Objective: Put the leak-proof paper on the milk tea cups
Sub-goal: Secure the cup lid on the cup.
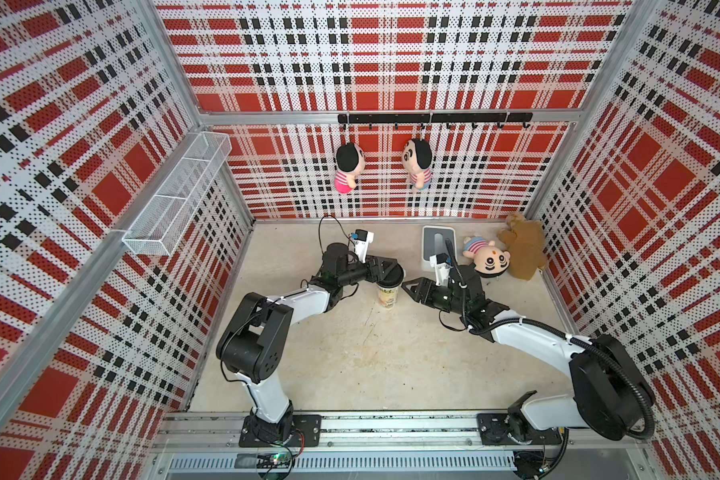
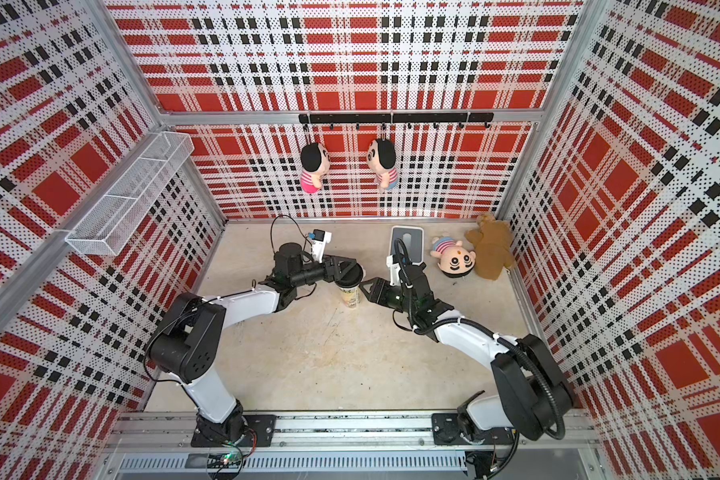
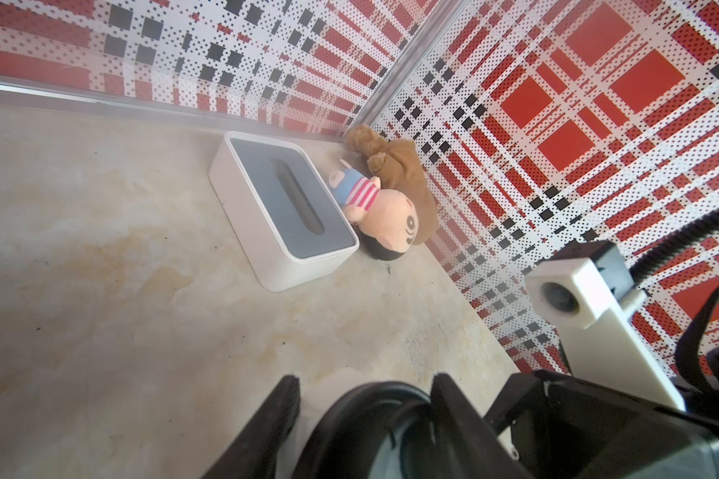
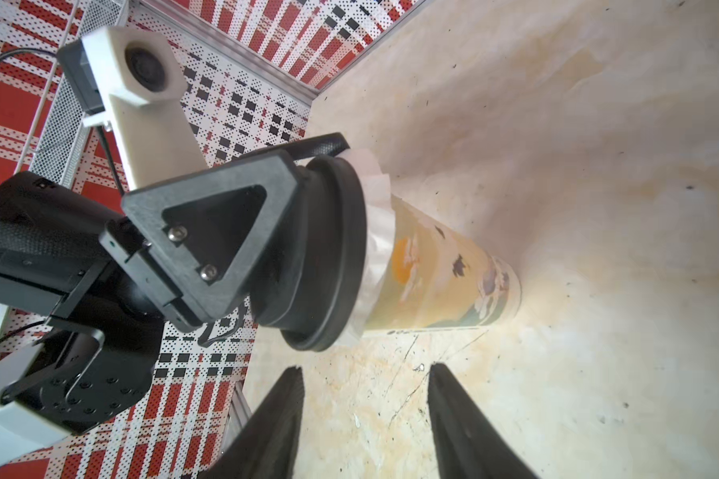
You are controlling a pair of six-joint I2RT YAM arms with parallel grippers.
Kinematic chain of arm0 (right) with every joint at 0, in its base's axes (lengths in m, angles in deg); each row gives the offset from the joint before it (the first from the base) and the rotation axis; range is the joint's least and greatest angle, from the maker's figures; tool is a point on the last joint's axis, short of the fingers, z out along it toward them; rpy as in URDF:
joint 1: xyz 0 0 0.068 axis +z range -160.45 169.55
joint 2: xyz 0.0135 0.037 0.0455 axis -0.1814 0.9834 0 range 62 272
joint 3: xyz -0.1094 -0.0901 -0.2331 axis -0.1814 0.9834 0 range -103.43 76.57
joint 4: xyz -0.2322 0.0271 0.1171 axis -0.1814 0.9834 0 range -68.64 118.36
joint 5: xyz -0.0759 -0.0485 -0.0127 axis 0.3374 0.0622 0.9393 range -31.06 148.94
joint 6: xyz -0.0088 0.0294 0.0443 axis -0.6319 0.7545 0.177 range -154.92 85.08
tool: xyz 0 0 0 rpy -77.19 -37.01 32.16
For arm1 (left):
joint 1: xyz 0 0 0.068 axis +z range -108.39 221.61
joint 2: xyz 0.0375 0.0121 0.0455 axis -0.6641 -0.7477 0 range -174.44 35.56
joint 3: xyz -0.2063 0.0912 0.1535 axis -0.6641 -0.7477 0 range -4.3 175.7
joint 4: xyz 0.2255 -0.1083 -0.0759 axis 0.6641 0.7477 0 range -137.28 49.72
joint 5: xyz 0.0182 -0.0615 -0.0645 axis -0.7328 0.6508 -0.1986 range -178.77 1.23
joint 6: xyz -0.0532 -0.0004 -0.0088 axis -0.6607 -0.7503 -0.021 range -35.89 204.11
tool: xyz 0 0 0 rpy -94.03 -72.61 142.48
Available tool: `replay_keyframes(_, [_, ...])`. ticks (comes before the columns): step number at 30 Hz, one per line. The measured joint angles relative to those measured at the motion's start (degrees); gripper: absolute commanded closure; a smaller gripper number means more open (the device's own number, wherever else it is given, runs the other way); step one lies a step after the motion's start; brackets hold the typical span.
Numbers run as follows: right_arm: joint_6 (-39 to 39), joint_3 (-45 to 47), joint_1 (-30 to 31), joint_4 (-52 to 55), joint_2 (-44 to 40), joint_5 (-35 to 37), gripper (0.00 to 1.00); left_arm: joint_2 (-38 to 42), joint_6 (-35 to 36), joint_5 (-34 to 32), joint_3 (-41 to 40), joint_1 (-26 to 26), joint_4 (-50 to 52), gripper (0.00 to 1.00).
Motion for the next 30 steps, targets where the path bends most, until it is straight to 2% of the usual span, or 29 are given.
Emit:
replay_keyframes(11, [-0.15, -2.67, 0.52, -0.9, 3.89, 0.57, 0.52, 0.0, 0.0, -0.02, 0.0, 0.0, 0.0, 0.47])
replay_keyframes(17, [0.7, -3.41, 0.5, -1.49, 5.14, 0.76, 0.62, -0.33, -0.07, -0.2, 0.33, 0.02, -0.02, 0.47])
replay_keyframes(22, [2.89, -3.28, 0.57, -2.8, 5.27, 1.16, 0.75, -0.48, -0.11, -0.33, 0.46, 0.02, -0.04, 0.47])
replay_keyframes(30, [5.97, 0.61, 0.96, -10.25, 5.64, 1.73, 0.79, -0.63, -0.07, -0.07, 0.59, -0.02, -0.07, 0.47])
